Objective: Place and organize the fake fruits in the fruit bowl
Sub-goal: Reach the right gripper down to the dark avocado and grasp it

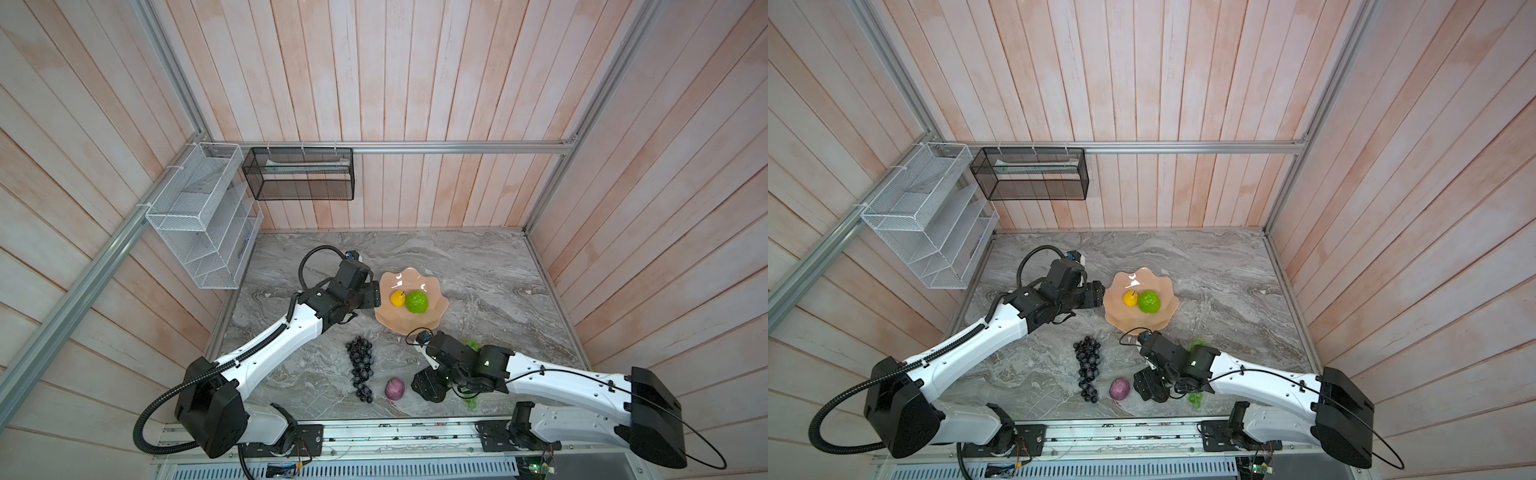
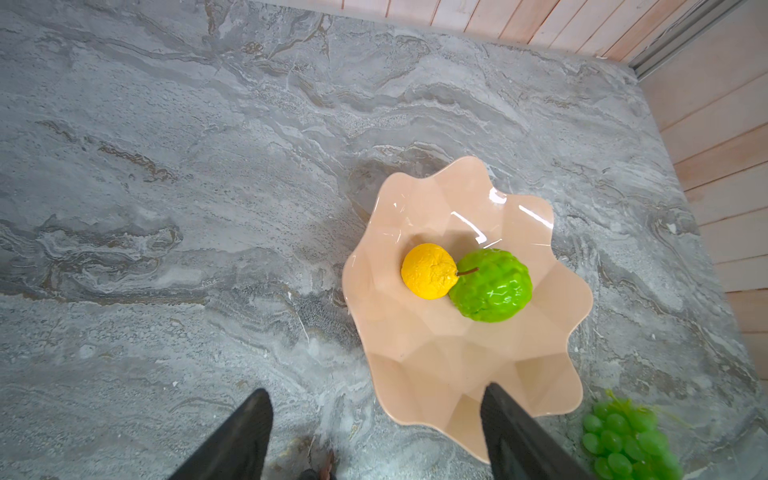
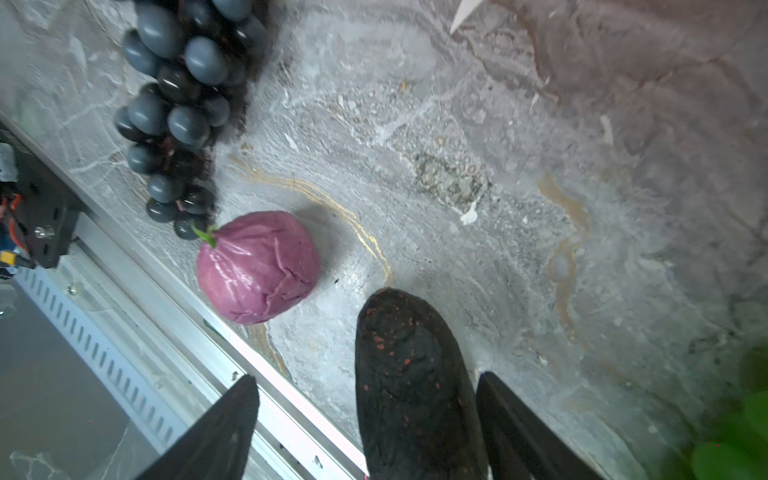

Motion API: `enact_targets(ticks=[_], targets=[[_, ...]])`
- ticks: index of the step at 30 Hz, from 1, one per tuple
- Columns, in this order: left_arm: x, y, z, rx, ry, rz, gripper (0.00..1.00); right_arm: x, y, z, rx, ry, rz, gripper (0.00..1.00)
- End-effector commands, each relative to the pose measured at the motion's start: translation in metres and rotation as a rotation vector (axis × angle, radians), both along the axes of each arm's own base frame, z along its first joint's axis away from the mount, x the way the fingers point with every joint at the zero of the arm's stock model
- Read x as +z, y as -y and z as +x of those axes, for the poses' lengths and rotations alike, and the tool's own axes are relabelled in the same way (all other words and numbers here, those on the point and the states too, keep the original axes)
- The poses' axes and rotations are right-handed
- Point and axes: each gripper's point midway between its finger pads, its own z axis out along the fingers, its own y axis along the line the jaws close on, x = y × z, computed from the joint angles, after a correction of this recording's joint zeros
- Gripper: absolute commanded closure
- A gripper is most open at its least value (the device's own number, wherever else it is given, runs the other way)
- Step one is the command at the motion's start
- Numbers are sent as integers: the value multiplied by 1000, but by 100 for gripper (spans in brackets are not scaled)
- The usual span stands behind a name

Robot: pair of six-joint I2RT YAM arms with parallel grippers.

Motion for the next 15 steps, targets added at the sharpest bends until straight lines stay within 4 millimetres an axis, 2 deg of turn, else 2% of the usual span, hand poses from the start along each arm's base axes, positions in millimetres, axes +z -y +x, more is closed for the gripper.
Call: enact_targets(ticks=[1,6,9,13,15], targets=[[-8,-1,5,19,-1,-2,19,-20,12,-10,-4,-59,-72,18],[-8,-4,6,23,-1,7,19,-30,14,-12,7,-71,-107,24],[-9,-7,6,28,-1,4,19,-33,14,-11,5,-68,-109,32],[-10,-9,4,32,-6,6,19,-41,17,-15,10,-88,-121,48],[-11,-10,4,35,-6,7,19,-44,18,-17,19,-95,-127,52]])
